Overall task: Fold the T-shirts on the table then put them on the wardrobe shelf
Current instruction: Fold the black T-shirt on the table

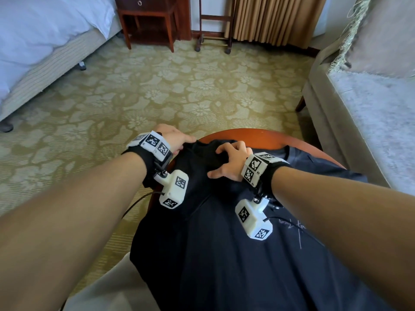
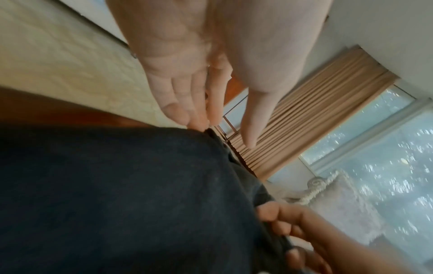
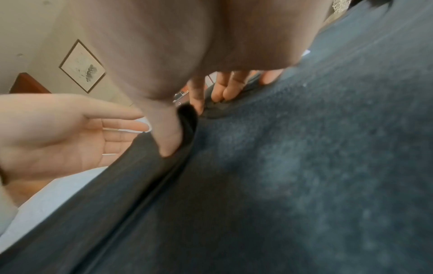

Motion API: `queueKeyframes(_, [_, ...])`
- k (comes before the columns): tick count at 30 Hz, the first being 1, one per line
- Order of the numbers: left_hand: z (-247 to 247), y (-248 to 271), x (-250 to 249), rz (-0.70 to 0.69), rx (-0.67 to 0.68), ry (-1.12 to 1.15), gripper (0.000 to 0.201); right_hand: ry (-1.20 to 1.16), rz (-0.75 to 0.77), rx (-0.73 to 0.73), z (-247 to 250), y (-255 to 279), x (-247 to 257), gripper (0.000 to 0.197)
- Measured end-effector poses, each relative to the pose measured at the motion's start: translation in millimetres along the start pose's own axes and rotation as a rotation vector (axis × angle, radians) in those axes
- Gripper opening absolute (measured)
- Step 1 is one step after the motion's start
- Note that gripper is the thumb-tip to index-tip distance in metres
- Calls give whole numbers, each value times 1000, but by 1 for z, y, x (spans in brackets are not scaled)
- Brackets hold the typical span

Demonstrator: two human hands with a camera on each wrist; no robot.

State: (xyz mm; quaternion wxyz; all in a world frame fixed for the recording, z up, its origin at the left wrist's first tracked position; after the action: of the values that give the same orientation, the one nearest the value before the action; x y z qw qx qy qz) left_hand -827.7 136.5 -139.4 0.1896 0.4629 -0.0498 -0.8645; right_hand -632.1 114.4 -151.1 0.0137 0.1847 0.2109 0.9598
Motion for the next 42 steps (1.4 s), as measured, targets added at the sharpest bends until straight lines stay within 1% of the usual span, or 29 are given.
queueKeyframes(1, [0,4,-1,-27,18,-23,31,11,-4,-31,-1,0,0,71])
queueKeyframes(2, [0,10,-1,-54,39,-61,36,2,-9,-54,-2,0,0,69])
queueKeyframes(5, [-1,28,0,-78,105,-215,66,-55,-40,-68,-1,6,1,66])
queueKeyframes(7, [0,40,-2,-87,90,-261,71,-191,-88,-79,5,13,-6,68])
queueKeyframes(9, [2,54,-11,-94,27,-226,66,-316,-150,-120,18,22,-22,67])
queueKeyframes(10, [2,63,-19,-92,-10,-177,61,-337,-184,-144,28,29,-34,66])
queueKeyframes(12, [-4,77,-36,-93,-56,-25,43,-339,-296,-196,49,46,-65,67])
queueKeyframes(13, [-10,86,-45,-95,-56,57,34,-323,-361,-227,59,58,-81,68])
queueKeyframes(14, [-19,96,-56,-91,-53,125,29,-300,-434,-253,69,71,-99,66])
queueKeyframes(16, [-43,116,-75,-86,-52,216,28,-307,-587,-331,83,87,-143,64])
queueKeyframes(17, [-56,125,-85,-98,-48,246,26,-319,-639,-342,90,95,-164,68])
queueKeyframes(19, [-88,141,-103,-157,10,258,17,-375,-678,-266,97,109,-202,76])
queueKeyframes(21, [-122,159,-120,-238,97,208,9,-352,-661,-146,104,136,-224,58])
queueKeyframes(22, [-138,167,-127,-275,134,181,5,-323,-653,-102,105,145,-235,53])
queueKeyframes(23, [-156,173,-132,-298,175,153,5,-322,-646,-79,102,151,-246,51])
queueKeyframes(25, [-189,184,-138,-320,262,81,13,-513,-666,-32,92,161,-256,49])
queueKeyframes(27, [-221,192,-138,-357,344,8,24,-631,-699,-19,81,156,-272,52])
queueKeyframes(28, [-235,195,-136,-383,388,-23,27,-701,-687,-26,80,157,-275,50])
queueKeyframes(29, [-246,198,-135,-419,429,-63,30,-757,-679,-21,79,159,-280,43])
queueKeyframes(30, [-256,201,-133,-456,459,-119,34,-819,-655,-1,80,162,-283,31])
queueKeyframes(31, [-264,204,-133,-490,476,-190,40,-901,-650,2,77,161,-291,23])
queueKeyframes(32, [-270,205,-133,-520,480,-262,49,-951,-639,15,74,160,-298,26])
queueKeyframes(34, [-279,205,-134,-569,494,-429,68,-971,-598,55,65,158,-306,32])
queueKeyframes(36, [-285,205,-135,-579,533,-583,88,-1096,-610,94,48,150,-318,27])
queueKeyframes(37, [-287,205,-135,-567,555,-630,96,-1168,-633,130,41,146,-322,30])
queueKeyframes(38, [-290,205,-135,-555,573,-658,103,-1214,-657,152,37,143,-325,37])
queueKeyframes(40, [-295,204,-136,-556,591,-685,116,-1217,-695,135,36,134,-332,43])
queueKeyframes(42, [-299,201,-138,-561,594,-731,129,-1223,-729,139,34,125,-343,56])
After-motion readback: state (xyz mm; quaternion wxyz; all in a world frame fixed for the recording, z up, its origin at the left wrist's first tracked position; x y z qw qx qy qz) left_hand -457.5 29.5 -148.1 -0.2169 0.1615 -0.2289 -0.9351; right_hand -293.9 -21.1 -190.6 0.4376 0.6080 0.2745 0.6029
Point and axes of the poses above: each hand's wrist, its own y-axis away from the middle knuckle, its own z-axis out of the back of the hand, x = y × z, the point moved 2 cm from there along -y, towards the middle knuckle, and after that the axes turned 7 degrees about -z, right-handed, at the moved point
